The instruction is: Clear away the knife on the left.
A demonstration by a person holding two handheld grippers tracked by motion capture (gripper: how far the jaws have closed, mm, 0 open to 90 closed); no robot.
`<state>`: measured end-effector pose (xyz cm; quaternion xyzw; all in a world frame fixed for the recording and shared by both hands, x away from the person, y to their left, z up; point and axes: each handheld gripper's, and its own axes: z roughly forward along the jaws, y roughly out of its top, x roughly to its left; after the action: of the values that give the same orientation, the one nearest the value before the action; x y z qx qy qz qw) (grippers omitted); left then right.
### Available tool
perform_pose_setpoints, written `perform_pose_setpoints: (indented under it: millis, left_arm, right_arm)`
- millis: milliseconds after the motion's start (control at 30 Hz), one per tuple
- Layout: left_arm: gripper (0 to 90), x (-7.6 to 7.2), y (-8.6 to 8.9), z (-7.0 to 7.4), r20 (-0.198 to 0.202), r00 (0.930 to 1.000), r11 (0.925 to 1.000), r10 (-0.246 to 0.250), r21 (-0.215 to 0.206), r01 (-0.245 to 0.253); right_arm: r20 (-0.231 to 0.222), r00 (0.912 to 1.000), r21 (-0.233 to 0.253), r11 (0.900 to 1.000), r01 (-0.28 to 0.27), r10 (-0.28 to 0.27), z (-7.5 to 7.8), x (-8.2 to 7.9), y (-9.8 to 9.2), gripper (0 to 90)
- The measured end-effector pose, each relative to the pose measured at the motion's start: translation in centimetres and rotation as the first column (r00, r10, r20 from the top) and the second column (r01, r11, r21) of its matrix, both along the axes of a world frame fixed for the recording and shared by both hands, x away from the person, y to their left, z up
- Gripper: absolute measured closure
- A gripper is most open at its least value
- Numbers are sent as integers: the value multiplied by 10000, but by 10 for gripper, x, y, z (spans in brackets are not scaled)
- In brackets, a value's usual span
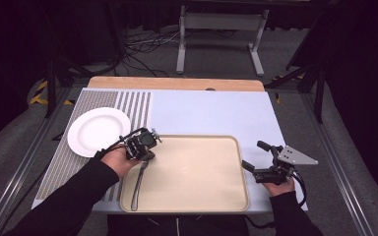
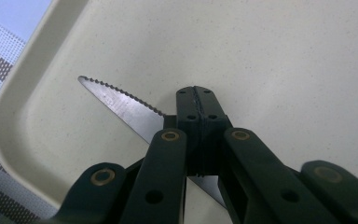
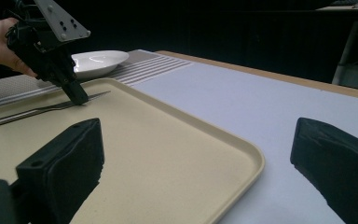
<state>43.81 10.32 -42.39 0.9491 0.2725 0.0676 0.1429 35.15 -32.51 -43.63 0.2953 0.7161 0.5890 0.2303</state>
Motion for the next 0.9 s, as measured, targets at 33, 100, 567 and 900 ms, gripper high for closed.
perform_pose_setpoints:
  millis: [33,100,567,900]
  left_arm:
    - [900,0,1,0,-54,10000,10000,50,17,-50]
    - [900,0,2,0,-24,10000,10000,93,11,-93]
    - [899,1,5,1,-132,9999,9998,103,-141,-105]
    - [534,-3,15,26,-215,9994,9859,-275,-1657,235]
  right_arm:
    - [-1,10000,-4,10000,0,0,0,0,0,32]
    - [-5,10000,-10,10000,5,-5,0,0,0,32]
    - [10,10000,-23,10000,11,-11,0,0,0,34]
    - [9,10000,-60,10000,11,-11,0,0,0,34]
